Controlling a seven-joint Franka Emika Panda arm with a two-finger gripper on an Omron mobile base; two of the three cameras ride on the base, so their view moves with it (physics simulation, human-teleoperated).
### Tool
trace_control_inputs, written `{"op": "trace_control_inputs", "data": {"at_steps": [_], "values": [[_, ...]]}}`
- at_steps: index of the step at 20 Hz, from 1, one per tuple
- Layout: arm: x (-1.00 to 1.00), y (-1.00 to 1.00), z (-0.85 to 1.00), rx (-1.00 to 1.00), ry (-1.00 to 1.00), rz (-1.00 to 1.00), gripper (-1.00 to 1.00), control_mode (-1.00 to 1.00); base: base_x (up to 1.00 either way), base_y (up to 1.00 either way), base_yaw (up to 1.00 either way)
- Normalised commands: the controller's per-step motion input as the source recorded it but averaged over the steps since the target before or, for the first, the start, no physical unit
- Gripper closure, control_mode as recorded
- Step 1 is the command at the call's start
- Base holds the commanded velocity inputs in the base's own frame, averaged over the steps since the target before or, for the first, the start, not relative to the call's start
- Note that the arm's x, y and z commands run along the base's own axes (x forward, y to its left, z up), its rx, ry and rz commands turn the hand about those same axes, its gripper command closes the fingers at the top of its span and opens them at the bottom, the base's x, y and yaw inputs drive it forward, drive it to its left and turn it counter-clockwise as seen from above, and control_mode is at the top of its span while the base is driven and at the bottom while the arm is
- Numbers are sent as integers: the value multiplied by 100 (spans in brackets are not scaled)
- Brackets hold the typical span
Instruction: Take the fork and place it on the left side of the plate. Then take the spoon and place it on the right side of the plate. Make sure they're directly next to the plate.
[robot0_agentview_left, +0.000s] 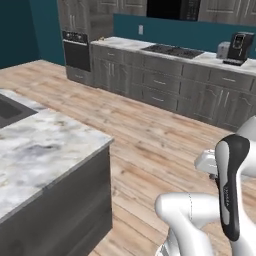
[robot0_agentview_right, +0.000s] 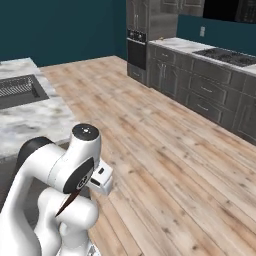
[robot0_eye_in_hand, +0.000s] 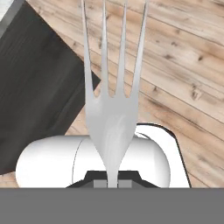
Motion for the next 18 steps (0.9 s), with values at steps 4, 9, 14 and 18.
{"op": "trace_control_inputs", "data": {"at_steps": [4, 9, 14, 18], "values": [[0, 0, 0, 0, 0, 0, 100, 100, -48, 79, 0], [0, 0, 0, 0, 0, 0, 100, 100, -34, 79, -1], [0, 0, 0, 0, 0, 0, 100, 100, -18, 89, -5], [0, 0, 0, 0, 0, 0, 100, 100, -3, 98, -8]]}}
